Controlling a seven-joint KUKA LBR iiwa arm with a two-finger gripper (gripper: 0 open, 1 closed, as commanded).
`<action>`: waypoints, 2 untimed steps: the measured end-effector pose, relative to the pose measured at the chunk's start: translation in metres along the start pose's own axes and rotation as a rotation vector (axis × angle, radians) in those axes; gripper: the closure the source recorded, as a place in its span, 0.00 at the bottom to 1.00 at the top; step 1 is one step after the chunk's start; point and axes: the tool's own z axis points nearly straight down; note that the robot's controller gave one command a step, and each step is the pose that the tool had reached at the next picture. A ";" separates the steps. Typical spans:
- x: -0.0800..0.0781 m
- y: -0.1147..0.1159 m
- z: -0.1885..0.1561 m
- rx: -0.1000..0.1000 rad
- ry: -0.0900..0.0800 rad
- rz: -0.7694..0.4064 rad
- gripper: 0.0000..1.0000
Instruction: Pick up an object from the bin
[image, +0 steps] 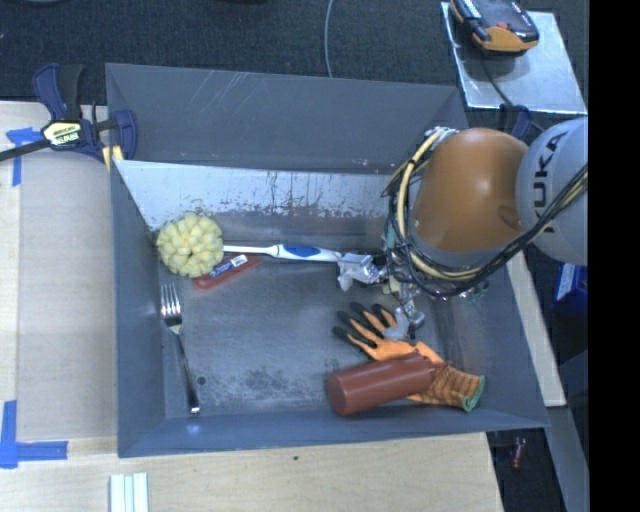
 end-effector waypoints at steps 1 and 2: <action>-0.003 0.007 0.020 0.001 -0.003 -0.193 0.00; -0.001 0.008 0.029 0.001 -0.002 -0.317 0.00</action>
Offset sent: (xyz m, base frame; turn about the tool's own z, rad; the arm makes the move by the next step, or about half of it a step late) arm -0.0051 0.0037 -0.0360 -0.5218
